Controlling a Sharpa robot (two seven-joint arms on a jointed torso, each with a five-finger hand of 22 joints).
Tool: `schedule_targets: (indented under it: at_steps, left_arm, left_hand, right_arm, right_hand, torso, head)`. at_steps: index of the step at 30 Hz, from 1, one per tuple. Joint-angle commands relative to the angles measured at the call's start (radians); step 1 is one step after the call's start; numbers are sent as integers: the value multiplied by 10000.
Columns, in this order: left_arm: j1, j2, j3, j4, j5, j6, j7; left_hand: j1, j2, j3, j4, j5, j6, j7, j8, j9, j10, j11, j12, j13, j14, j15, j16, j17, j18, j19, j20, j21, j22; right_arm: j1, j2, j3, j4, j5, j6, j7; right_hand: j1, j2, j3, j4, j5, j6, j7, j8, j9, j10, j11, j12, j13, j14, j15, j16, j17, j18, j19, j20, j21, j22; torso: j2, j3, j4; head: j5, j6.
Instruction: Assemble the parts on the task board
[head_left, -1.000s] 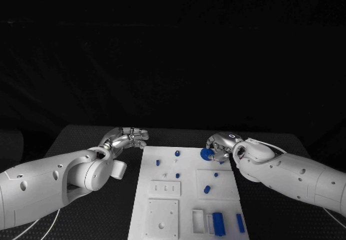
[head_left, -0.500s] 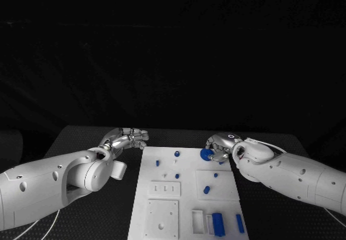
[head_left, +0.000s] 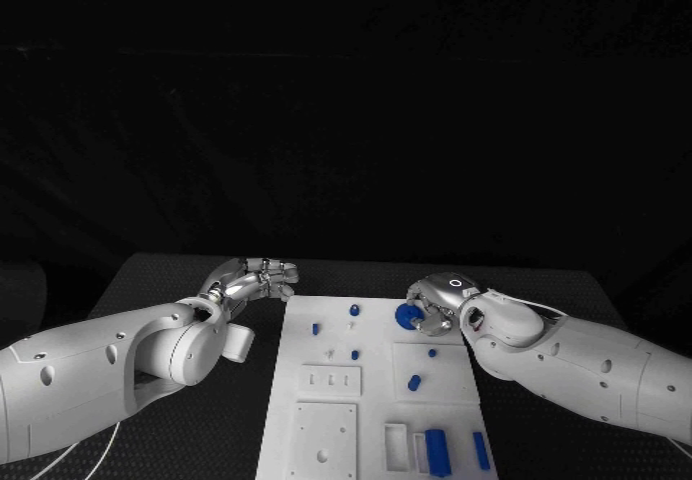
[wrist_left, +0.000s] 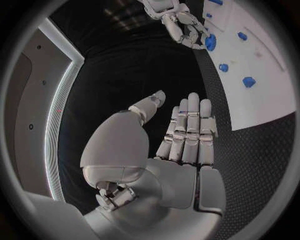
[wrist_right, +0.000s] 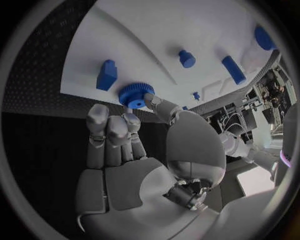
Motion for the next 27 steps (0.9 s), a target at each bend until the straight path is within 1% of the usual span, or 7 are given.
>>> schedule_targets:
  at_steps: [1,6,13,15,18,22,27]
  left_arm:
    - [6,-3,9,6,-17,68,80]
    - [5,20,9,-44,-11,64,89]
    - [3,88,8,-117,5,82,93]
    - [3,84,7,-114,6,80,90]
    - [3,93,7,-121,7,79,92]
    - [2,97,7,-116,9,87,89]
    - [2,147,7,-129,13,98,98]
  left_hand:
    - [-98,6,9,-56,-35,23,5,-40,13,-24,48,-29,-8,52,42,-57,14,207,-44,8,51,191]
    - [-99,6,10,-58,-35,22,5,-41,14,-29,50,-32,-9,52,42,-60,17,208,-44,8,52,191]
    - [-102,10,13,-60,-33,20,6,-42,14,-35,53,-35,-11,54,42,-63,21,208,-44,8,53,191]
    - [-102,11,13,-61,-32,20,6,-43,14,-36,53,-36,-11,54,42,-63,22,208,-44,8,54,191]
    - [-103,14,15,-62,-32,20,6,-43,14,-37,54,-36,-12,55,42,-65,24,208,-44,8,54,191]
    - [-105,17,16,-63,-31,19,6,-43,15,-39,55,-37,-12,56,42,-67,27,208,-44,8,55,191]
    - [-109,18,17,-65,-31,19,7,-44,16,-40,56,-37,-13,57,42,-69,30,208,-44,8,56,191]
  right_arm:
    - [17,-65,13,318,-1169,-670,-569]
    - [91,-113,28,758,-1665,-1177,-875]
    - [131,121,30,1306,-2126,-1385,-1068]
    - [130,265,28,1312,-2168,-1364,-1063]
    - [127,473,5,1290,-2245,-1358,-1079]
    - [121,743,-101,1228,-2328,-1339,-1085]
    - [25,1184,-166,1024,-2326,-1173,-1090]
  right_hand:
    - [11,-134,80,16,4,1052,4,34,92,57,-24,44,-17,10,-72,-59,17,464,59,-32,50,158]
    - [58,-348,222,113,-8,1092,-14,53,123,111,-44,43,-49,27,-88,-70,44,464,103,-61,86,151]
    - [35,-557,312,260,-22,1122,-30,72,158,164,-60,34,-83,40,-103,-78,71,464,139,-80,115,141]
    - [18,-607,321,300,-22,1125,-34,76,167,175,-63,31,-90,42,-105,-80,77,464,147,-84,122,139]
    - [31,-632,333,305,-22,1122,-37,77,172,180,-66,29,-95,43,-108,-81,81,463,150,-89,125,138]
    - [42,-645,346,310,-21,1121,-38,77,176,184,-67,27,-98,43,-109,-84,83,464,152,-93,128,137]
    - [46,-660,355,320,-22,1117,-37,76,179,187,-67,23,-103,43,-109,-88,85,464,152,-95,130,136]
  torso:
    - [0,13,1]
    - [-7,15,-12]
    - [-14,14,-9]
    - [-5,11,7]
    - [2,2,1]
    - [6,-7,15]
    - [17,-11,33]
  head:
    - [20,17]
    - [34,24]
    - [63,73]
    - [64,88]
    - [103,111]
    - [93,131]
    - [73,151]
